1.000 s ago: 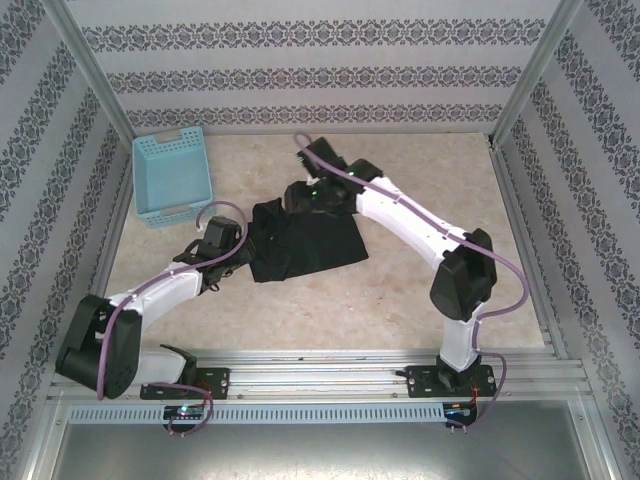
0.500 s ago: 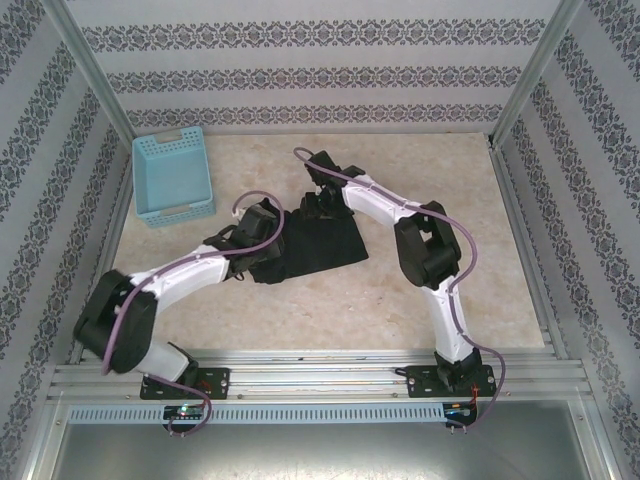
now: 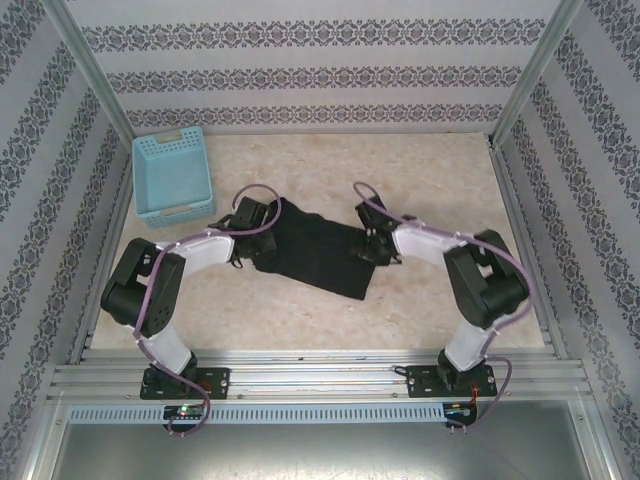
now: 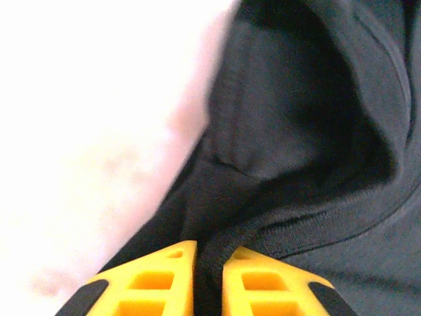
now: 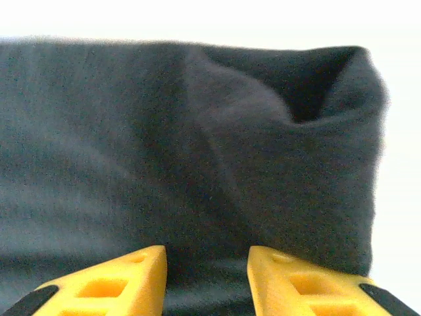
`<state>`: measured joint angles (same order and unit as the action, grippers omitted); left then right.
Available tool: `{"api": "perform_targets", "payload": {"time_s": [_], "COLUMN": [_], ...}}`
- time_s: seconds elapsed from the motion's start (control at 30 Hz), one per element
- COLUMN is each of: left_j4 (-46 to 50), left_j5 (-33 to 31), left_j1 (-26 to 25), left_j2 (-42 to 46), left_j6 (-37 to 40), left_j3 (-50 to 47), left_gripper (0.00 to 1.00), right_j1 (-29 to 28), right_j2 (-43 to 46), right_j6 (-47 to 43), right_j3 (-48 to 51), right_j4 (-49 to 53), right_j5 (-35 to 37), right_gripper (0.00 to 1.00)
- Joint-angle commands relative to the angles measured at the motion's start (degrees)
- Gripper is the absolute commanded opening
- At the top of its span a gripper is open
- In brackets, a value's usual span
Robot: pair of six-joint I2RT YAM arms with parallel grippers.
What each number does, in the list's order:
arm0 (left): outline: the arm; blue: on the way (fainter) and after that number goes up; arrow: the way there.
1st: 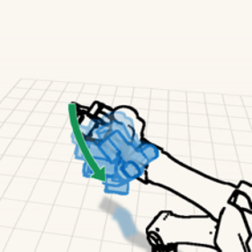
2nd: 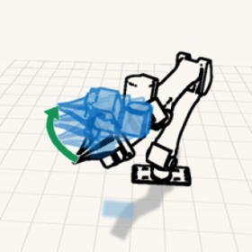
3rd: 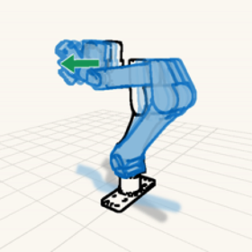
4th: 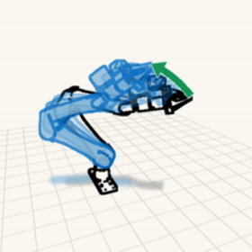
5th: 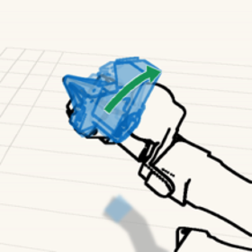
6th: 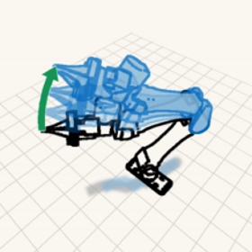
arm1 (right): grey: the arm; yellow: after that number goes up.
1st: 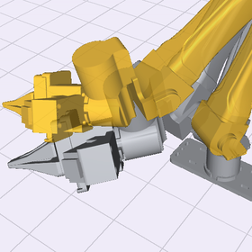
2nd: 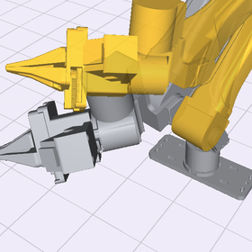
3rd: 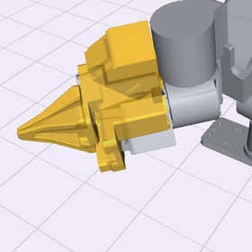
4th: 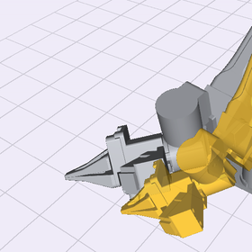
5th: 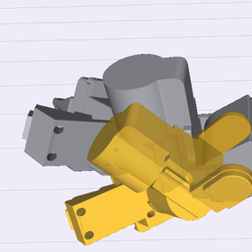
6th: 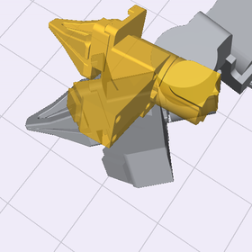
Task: Fold the inside-out t-shirt
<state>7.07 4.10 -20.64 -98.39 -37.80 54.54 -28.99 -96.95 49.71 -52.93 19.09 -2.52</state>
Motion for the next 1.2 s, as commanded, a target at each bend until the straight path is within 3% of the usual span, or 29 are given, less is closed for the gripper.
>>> {"api": "perform_targets", "payload": {"time_s": [0.0,0.2,0.33,0.5,0.63,0.77,0.97,1.17], "left_j4": [5.4,12.9,14.4,10.9,6.6,5.7,6.9,12.9], "left_j5": [-2.6,-10.4,-8.4,-5.8,-3.0,-3.2,-1.0,1.0], "left_j1": [2.8,2.8,1.1,-5.3,-6.0,-2.8,1.5,1.6], "left_j2": [0.1,9.8,16.0,17.5,10.8,1.6,-12.9,-16.4], "left_j6": [4.6,6.2,4.8,0.5,-1.2,0.7,5.2,7.9], "left_j3": [5.7,3.5,0.3,-2.3,-1.4,3.7,16.8,27.9], "left_gripper": [0.14,0.29,0.31,0.32,0.33,0.33,0.31,0.32], "right_j1": [-4.4,-5.2,-2.4,-1.5,-1.7,-4.2,-10.4,-15.8], "right_j2": [6.6,8.7,-0.3,-9.1,-9.0,-4.0,6.1,15.5], "right_j6": [6.1,-2.8,-8.6,-11.1,-9.2,-5.2,8.0,13.6], "right_j3": [6.2,-3.5,-12.6,-18.5,-13.8,-3.6,12.9,16.1], "right_j4": [1.8,7.0,5.9,7.2,6.2,5.1,0.6,0.8], "right_j5": [5.6,9.5,5.7,5.7,6.2,7.3,6.3,7.7], "right_gripper": [0.42,0.46,0.48,0.50,0.50,0.51,0.51,0.51]}}
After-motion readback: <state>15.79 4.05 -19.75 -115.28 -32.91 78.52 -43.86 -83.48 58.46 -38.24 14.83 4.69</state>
